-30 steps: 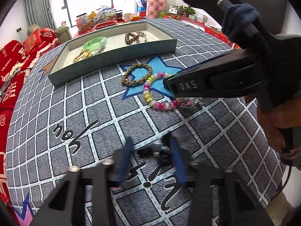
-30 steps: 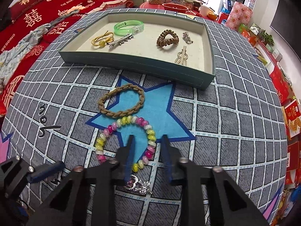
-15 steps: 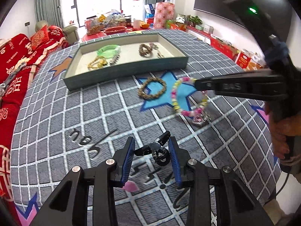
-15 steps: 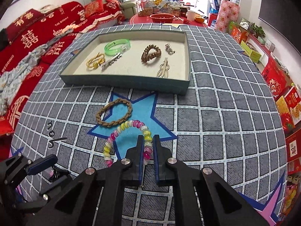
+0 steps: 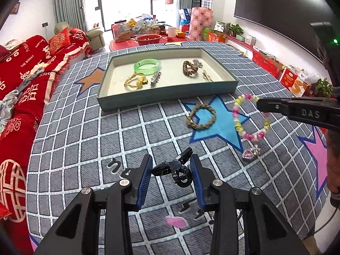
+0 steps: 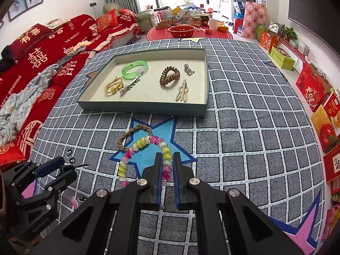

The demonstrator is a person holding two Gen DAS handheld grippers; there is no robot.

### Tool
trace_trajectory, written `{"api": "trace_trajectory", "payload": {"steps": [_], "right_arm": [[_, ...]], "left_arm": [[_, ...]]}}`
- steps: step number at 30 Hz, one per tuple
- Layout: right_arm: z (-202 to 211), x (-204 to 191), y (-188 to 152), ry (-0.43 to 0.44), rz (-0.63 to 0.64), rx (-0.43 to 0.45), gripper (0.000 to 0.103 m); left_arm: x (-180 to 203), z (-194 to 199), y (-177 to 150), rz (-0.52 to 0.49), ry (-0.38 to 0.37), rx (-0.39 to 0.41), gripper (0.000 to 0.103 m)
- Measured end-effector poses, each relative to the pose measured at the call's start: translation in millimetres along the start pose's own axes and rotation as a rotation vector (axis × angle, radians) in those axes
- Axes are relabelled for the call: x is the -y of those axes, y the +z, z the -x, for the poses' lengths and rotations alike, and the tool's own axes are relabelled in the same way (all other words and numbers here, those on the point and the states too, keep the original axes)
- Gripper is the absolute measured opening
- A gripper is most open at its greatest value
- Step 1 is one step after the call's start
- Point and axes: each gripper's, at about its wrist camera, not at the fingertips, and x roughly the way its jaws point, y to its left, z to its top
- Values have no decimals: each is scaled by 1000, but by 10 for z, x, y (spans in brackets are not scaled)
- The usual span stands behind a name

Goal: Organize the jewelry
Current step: 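Lower the claw clip and beaded bracelet into the tray and open both tools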

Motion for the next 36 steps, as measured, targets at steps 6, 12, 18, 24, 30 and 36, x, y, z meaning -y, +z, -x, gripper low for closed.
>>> {"api": "trace_trajectory", "payload": {"steps": [6,12,18,24,30,36], "right_arm": [[38,37,72,9,-14,13,10],[28,77,166,15,-29,18,10],[-3,73,275,19,-31,21,10],[-34,74,456,19,-33,33,10],[-115,146,696,34,-62,39,10],[-206,257,971,50,-129,60,10]], "left_arm": [[-84,-24,102,15,11,6,50],[-154,-77,193,29,16,8,50],[-264,-122,305,49,23,10,50],[-396,-131,482,63,41,31,50],[-504,-167,746,69,60,59,50],[-634,-291,1067,123,56,88,50]]}}
